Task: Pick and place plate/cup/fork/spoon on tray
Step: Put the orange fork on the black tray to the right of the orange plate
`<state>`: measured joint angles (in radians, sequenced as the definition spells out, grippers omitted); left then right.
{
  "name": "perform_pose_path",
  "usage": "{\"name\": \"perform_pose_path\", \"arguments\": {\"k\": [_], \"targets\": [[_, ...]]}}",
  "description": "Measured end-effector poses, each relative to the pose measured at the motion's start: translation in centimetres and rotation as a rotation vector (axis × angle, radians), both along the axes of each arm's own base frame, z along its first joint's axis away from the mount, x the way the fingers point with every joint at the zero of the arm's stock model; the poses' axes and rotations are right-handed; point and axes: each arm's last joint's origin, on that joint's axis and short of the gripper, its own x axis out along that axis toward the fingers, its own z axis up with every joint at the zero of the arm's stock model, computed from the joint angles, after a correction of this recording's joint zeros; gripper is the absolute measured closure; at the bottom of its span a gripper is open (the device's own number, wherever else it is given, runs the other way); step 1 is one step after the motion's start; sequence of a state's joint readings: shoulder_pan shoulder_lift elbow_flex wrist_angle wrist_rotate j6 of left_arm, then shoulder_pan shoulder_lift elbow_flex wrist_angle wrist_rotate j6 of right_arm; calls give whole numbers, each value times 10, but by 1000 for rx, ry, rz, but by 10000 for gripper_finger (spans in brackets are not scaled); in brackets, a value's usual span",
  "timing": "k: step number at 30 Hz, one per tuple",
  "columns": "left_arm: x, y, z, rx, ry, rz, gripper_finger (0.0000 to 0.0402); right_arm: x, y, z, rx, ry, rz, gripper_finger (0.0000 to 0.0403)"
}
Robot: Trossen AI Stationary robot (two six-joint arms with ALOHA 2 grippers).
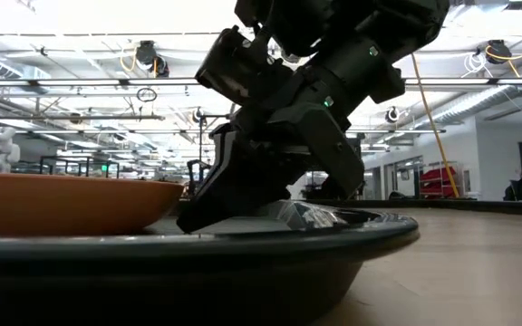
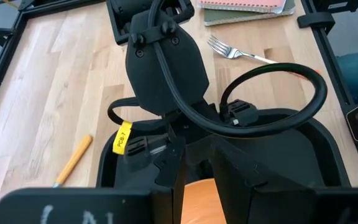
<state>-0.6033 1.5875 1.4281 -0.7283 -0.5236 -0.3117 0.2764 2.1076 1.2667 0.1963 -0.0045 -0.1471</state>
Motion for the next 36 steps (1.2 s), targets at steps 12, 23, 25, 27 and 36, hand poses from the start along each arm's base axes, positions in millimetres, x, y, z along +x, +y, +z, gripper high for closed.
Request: {"name": "perform_pose_path", "arguments": {"k": [12, 23, 25, 27, 36], "targets": [[0, -1, 0, -2, -6, -3, 321, -34, -1, 59, 28, 153, -142, 400], [-6, -10, 0, 29, 1, -65, 321, -79, 43, 78, 191, 220, -631, 365], [-8, -13, 0, 38, 6, -80, 321, -85, 56, 79, 232, 186, -686, 358], [-10, -15, -1, 42, 11, -89, 321, -90, 69, 80, 278, 135, -731, 349], [-23, -34, -10, 11, 0, -133, 321, -121, 112, 79, 458, 133, -836, 331]]}}
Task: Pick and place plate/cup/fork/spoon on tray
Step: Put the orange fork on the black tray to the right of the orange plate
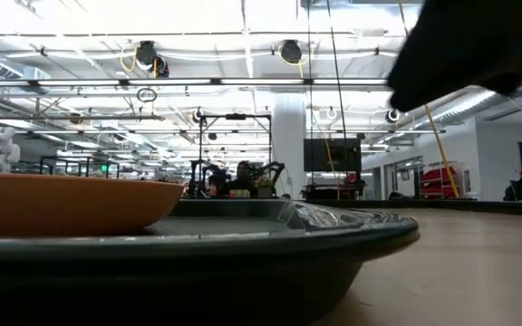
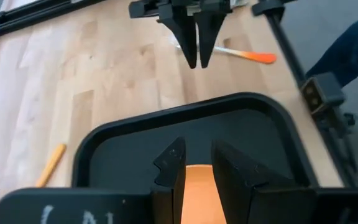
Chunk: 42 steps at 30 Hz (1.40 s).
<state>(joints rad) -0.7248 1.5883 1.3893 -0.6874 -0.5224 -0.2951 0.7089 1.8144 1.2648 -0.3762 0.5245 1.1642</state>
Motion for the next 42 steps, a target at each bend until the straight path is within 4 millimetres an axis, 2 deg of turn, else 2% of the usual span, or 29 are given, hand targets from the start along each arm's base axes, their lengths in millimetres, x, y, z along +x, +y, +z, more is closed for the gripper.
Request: {"name": "perform_pose_path", "arguments": {"k": [5, 9, 15, 18, 22, 30, 33, 38, 42], "targets": [[-10, -16, -8, -66, -29, -20, 321, -5, 19, 5, 147, -27, 78, 315], [-22, -31, -14, -93, -46, -71, 321, -1, 28, 13, 221, -132, 87, 286], [-36, -44, -17, -118, -78, -49, 321, 1, 27, 15, 260, -202, -55, 245], [-38, -45, -17, -98, -85, -61, 321, 0, 24, 14, 224, -215, -103, 233], [-38, -42, -19, -44, -64, -66, 321, 0, 20, 13, 142, -252, -151, 228], [-43, -23, -30, 36, 74, 45, 321, 8, 9, 14, -52, -291, -136, 227], [-47, -15, -35, 75, 136, 102, 321, 7, 5, 6, -93, -311, -154, 227], [-51, -5, -38, 121, 203, 159, 321, 4, -3, -9, 48, -299, -279, 226], [-50, 2, -36, 103, 218, 209, 321, 1, -1, -11, 179, -306, -358, 223]]}}
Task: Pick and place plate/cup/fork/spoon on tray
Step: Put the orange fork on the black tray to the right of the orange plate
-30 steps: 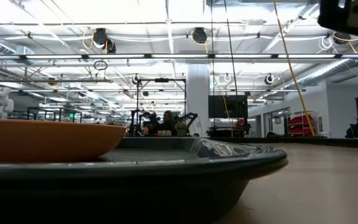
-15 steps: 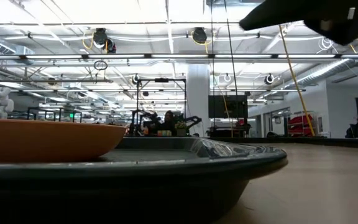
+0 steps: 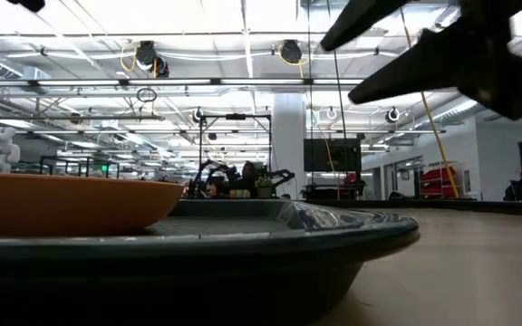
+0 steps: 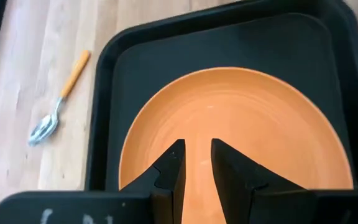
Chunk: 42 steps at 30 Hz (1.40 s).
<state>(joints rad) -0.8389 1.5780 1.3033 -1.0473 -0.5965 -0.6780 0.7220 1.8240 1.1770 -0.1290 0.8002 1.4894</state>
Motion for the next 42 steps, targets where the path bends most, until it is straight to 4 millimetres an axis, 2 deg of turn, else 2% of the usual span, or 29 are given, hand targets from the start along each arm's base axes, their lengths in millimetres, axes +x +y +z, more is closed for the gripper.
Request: {"name": "perform_pose_path", "arguments": {"k": [5, 9, 12, 16, 21, 25, 29, 35, 42], "targets": [[7, 6, -2, -128, 83, 65, 321, -5, 1, 14, 263, -39, -69, 220], [11, 10, -4, -330, 239, 134, 321, -12, 1, 36, 424, -32, -27, 220], [12, 10, -3, -464, 350, 176, 321, -22, 1, 57, 476, -49, 27, 220], [14, 5, 10, -618, 403, 272, 321, -39, -2, 81, 474, -71, 68, 220], [22, 0, 44, -743, 288, 364, 321, -64, -4, 101, 449, -59, 118, 220], [32, 3, 76, -813, 144, 363, 321, -80, -9, 103, 417, -2, 98, 220], [38, 10, 96, -803, 16, 377, 321, -85, -13, 104, 448, -15, 11, 220], [46, 22, 112, -772, -47, 307, 321, -78, -5, 94, 611, -47, -106, 220], [48, 36, 120, -655, -43, 192, 321, -71, 5, 71, 725, 40, -197, 220]]}}
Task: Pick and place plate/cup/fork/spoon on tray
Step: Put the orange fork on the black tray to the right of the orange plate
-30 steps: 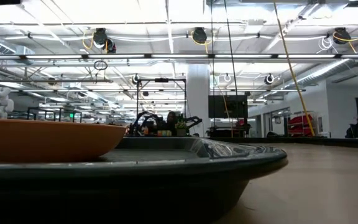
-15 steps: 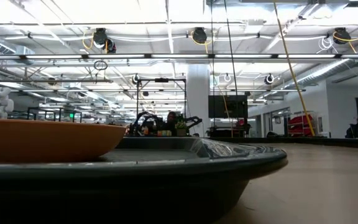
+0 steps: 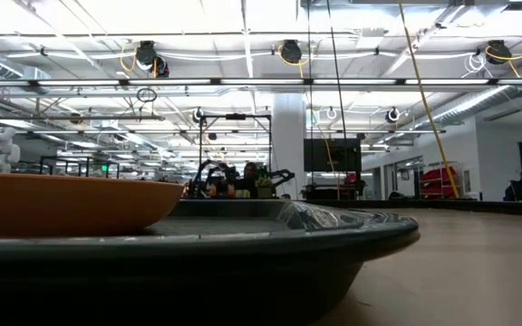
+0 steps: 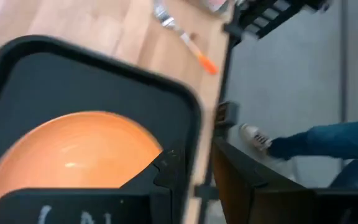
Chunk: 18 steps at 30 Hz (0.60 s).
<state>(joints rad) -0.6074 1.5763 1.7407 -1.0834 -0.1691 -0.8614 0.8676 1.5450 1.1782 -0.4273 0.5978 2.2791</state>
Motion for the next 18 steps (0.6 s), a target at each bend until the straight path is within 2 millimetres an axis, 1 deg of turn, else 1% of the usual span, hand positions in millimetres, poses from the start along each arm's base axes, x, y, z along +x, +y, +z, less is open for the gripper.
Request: {"name": "perform_pose_path", "arguments": {"k": [2, 4, 9, 12, 16, 18], "targets": [[-2, 6, -1, 31, 41, -11, 321, 5, -1, -5, 59, 66, 31, 220], [-9, 12, -1, 66, 89, -33, 321, 11, -2, -10, 113, 120, 49, 220], [-24, 28, 1, 149, 183, -80, 321, 25, -9, -20, 123, 168, 36, 220], [-31, 36, 6, 163, 183, -83, 321, 27, -12, -29, 131, 266, 61, 220], [-40, 42, 13, 166, 159, -80, 321, 23, -12, -42, 147, 424, 100, 220], [-43, 45, 17, 177, 138, -74, 321, 23, -13, -47, 136, 457, 94, 220]]}}
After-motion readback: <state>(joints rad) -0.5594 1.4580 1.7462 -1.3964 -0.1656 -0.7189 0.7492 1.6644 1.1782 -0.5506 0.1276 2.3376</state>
